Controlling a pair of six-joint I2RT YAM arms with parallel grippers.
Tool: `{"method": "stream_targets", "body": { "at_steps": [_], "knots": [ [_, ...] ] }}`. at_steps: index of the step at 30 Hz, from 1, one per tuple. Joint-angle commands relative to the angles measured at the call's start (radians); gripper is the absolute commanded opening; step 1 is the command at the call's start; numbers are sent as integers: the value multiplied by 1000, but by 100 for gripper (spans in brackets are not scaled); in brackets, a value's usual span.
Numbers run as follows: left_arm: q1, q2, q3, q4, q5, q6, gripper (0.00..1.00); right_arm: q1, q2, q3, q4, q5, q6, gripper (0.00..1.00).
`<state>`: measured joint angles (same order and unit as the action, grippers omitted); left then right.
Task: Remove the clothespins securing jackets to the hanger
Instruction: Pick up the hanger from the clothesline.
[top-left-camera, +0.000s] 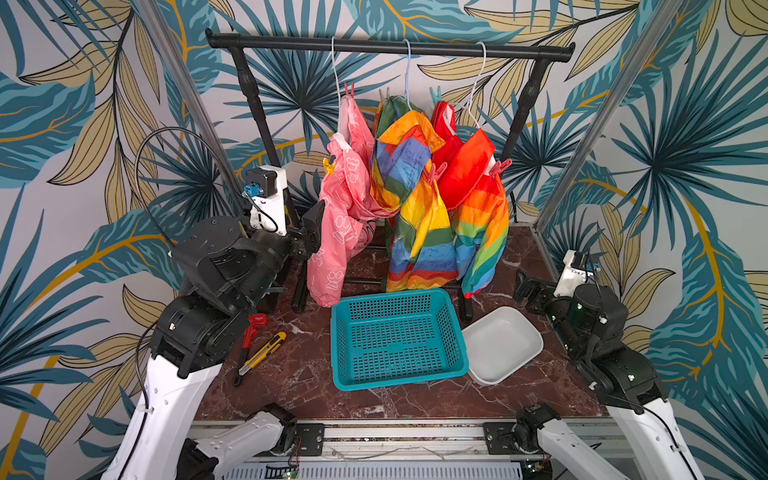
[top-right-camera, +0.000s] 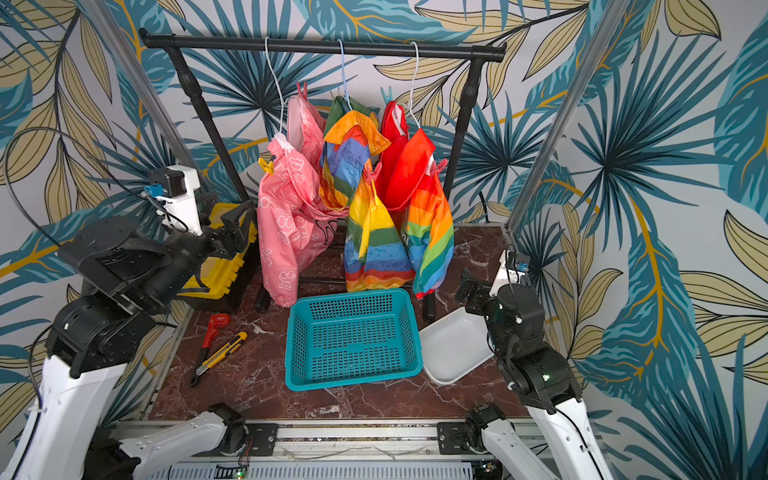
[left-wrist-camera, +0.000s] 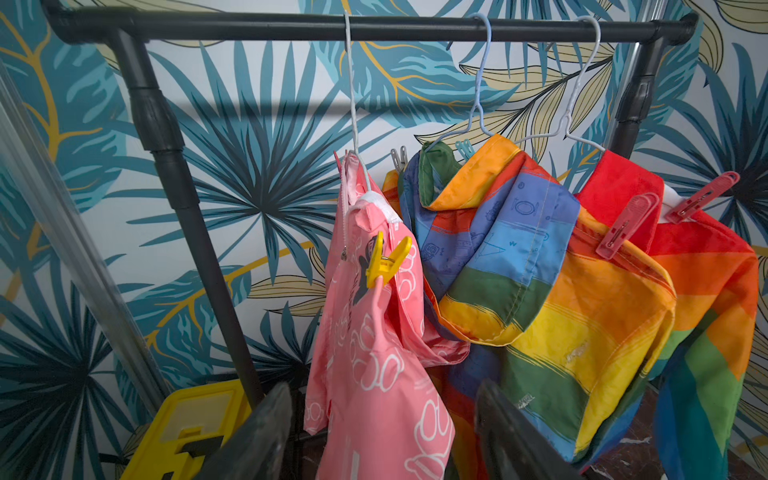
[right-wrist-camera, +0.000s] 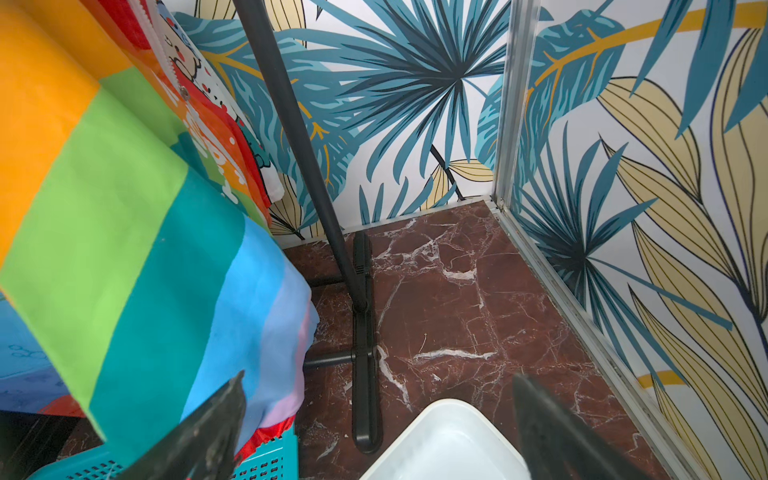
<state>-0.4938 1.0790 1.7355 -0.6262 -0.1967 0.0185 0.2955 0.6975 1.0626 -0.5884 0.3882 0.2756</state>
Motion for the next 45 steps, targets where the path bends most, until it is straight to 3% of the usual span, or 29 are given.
{"method": "stream_targets", "body": {
  "at_steps": [1,4,10,18,23,28,34,41,45],
  "knots": [
    [0,78,29,-25,18,37,66,5,4,7,14,-27,-18,100],
    [4,138,71,-24,75,36,65,5,-20,14,15,-28,-25,100],
    [17,247,142,-24,79,31,49,5,-50,21,-21,-15,-33,100],
    [57,292,154,-24,97,10,38,5,-76,17,-31,-7,-41,100],
    [76,302,161,-24,100,6,25,5,-64,28,-38,-11,-43,100],
    [83,299,162,-24,108,8,0,5,-89,45,-28,-4,-39,100],
    [83,282,176,-23,185,-20,0,5,-31,120,-32,-102,-72,100],
    [83,226,202,2,145,-71,0,14,58,209,28,-298,-100,100],
    [83,195,206,11,116,-74,0,103,162,257,47,-336,-143,100]
  ]
}}
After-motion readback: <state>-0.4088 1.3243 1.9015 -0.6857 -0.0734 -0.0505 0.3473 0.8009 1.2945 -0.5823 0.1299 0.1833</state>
